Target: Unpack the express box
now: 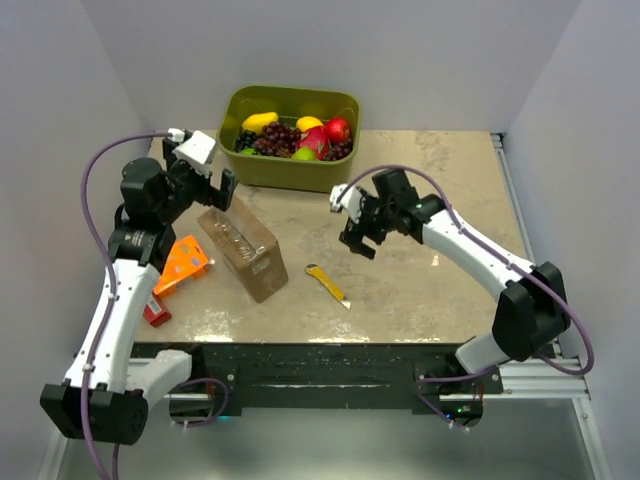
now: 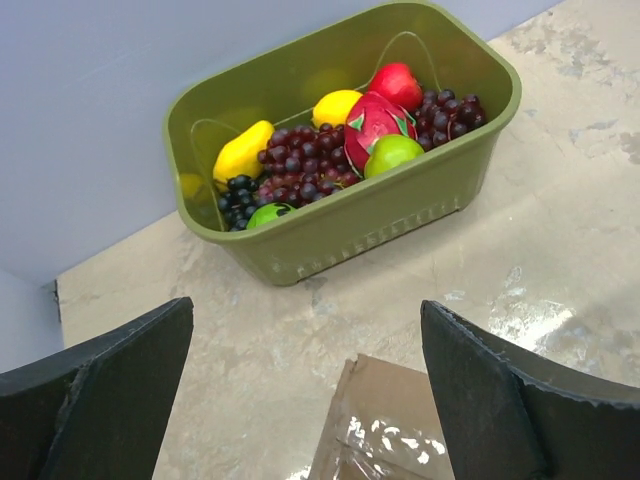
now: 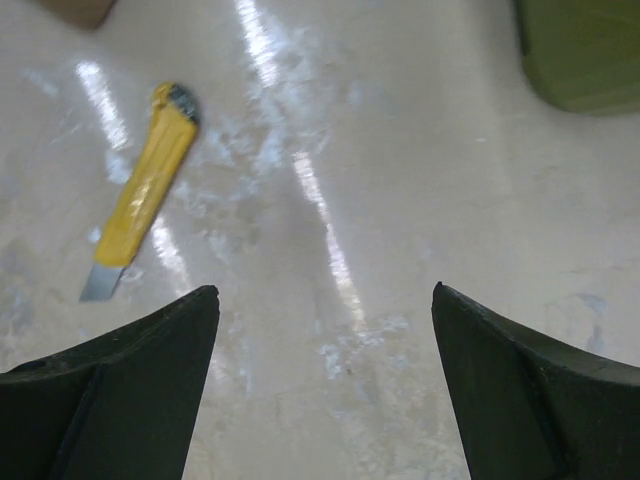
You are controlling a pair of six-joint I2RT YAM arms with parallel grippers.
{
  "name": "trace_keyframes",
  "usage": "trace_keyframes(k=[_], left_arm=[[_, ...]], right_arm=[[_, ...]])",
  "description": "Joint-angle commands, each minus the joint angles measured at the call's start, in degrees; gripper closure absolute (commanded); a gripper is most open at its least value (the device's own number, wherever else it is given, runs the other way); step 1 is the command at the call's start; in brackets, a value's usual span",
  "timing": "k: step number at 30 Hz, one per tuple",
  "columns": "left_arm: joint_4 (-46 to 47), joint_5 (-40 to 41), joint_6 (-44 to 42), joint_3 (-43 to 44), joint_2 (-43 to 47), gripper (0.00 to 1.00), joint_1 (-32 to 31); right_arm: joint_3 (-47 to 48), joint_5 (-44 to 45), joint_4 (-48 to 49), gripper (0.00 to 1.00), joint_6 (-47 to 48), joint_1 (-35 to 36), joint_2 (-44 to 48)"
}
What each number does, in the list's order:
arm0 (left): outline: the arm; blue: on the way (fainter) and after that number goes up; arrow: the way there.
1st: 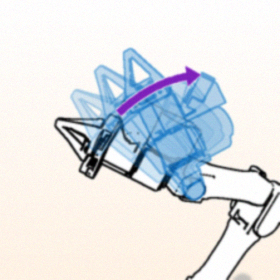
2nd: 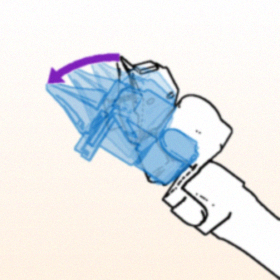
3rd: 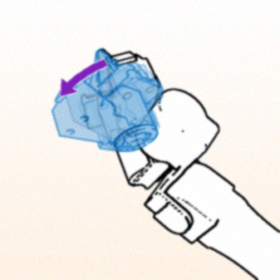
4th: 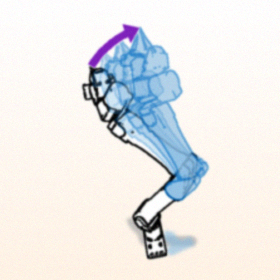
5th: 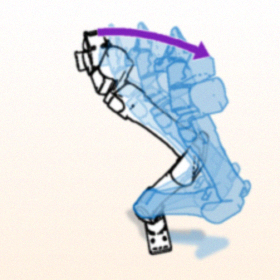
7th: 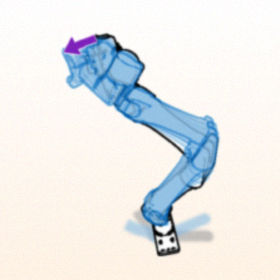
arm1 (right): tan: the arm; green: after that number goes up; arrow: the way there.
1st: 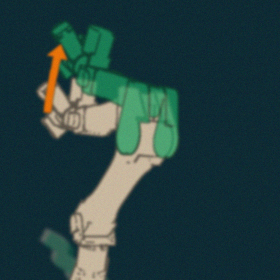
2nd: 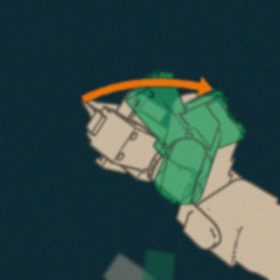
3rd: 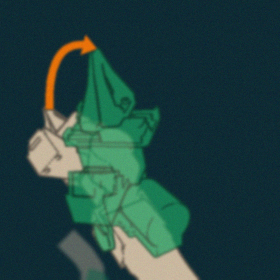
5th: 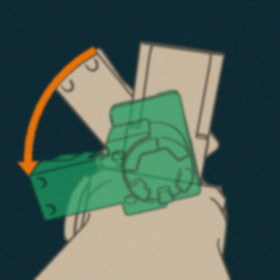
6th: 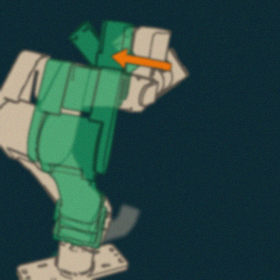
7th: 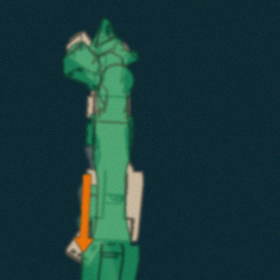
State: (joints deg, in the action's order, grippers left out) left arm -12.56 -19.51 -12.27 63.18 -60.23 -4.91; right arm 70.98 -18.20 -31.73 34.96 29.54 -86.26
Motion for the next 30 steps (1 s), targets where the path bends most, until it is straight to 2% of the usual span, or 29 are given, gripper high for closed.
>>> trace_keyframes(k=[1,3,7,12,20,27,30], left_arm=[[-5.62,0.43,-5.64,-1.30,5.81,0.00,-5.36],[-6.95,1.31,-9.60,-2.35,7.05,0.00,-8.17],[-6.43,2.63,-10.75,-1.83,6.97,0.00,-10.03],[-2.30,3.16,-8.21,-0.34,5.91,0.00,-10.03],[-2.21,3.86,-6.62,1.77,6.79,0.00,-9.77],[-1.25,2.63,-5.22,3.27,6.70,0.00,-7.22],[0.07,0.88,-3.81,3.79,5.65,0.00,-6.35]], right_arm=[[-4.35,-2.82,-0.36,0.14,6.97,4.73,-1.62],[-4.45,-2.46,1.65,0.17,3.73,7.27,-3.12],[-7.34,-0.80,6.58,0.20,-0.67,11.32,-5.58],[-7.61,3.77,13.86,0.22,-10.24,15.19,-9.10],[-3.49,10.28,17.14,0.24,-15.01,17.92,-16.74],[-4.26,13.98,17.57,0.40,-16.15,18.18,-18.33],[-6.37,14.77,18.19,0.54,-15.63,18.18,-17.19]])
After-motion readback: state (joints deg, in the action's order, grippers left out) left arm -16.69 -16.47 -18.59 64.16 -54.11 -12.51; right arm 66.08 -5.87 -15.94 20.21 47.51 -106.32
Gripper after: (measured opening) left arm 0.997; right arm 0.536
